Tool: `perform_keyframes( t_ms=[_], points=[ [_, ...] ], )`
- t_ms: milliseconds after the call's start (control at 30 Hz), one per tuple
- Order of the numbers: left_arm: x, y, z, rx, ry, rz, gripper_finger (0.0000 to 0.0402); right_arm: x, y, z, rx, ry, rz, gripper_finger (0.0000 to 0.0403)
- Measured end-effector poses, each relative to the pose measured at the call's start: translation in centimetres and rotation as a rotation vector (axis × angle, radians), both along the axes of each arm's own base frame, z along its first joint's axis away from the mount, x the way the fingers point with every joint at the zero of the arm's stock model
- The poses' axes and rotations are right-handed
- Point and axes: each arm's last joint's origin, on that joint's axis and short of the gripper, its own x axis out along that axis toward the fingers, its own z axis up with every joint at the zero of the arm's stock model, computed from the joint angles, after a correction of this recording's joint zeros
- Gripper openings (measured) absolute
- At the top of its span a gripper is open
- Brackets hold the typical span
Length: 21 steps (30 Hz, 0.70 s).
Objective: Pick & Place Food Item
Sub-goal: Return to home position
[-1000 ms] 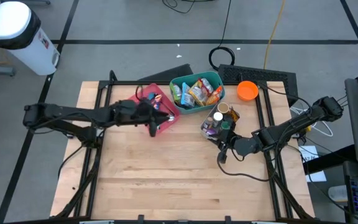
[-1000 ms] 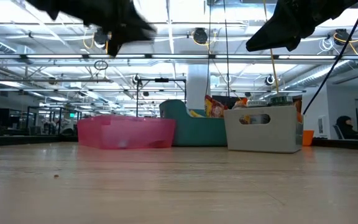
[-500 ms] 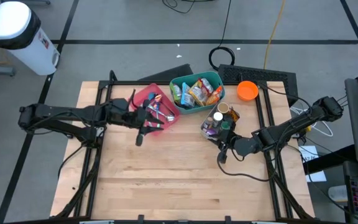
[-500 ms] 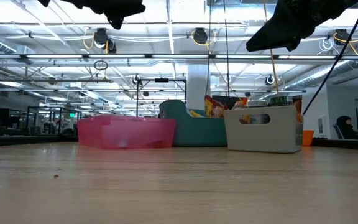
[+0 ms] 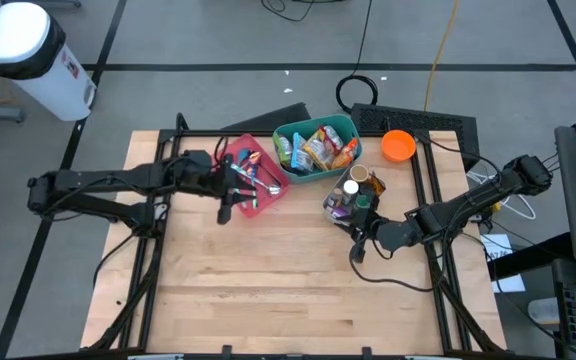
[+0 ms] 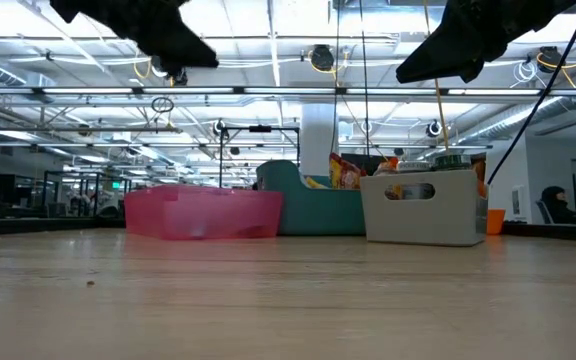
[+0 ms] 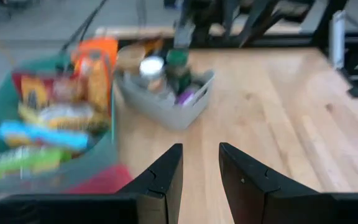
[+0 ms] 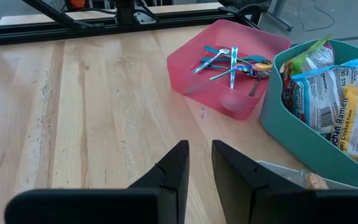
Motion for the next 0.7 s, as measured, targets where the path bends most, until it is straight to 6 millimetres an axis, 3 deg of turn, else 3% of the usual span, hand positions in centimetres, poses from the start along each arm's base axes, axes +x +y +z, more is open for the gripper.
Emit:
perform_keyframes(
  t_ms=[267,700],
  points=[
    [-2.1,0.9,-1.4,-0.031,-0.001,0.064,0.0108,0.0,0.0,0.0,0.001,0.001,0.002,0.0059],
    [-10.6,-0.1,-2.7,-0.013,-0.269,0.153,0.0108,0.0,0.1,-0.1,0.008,0.013,0.020,0.0059]
  ],
)
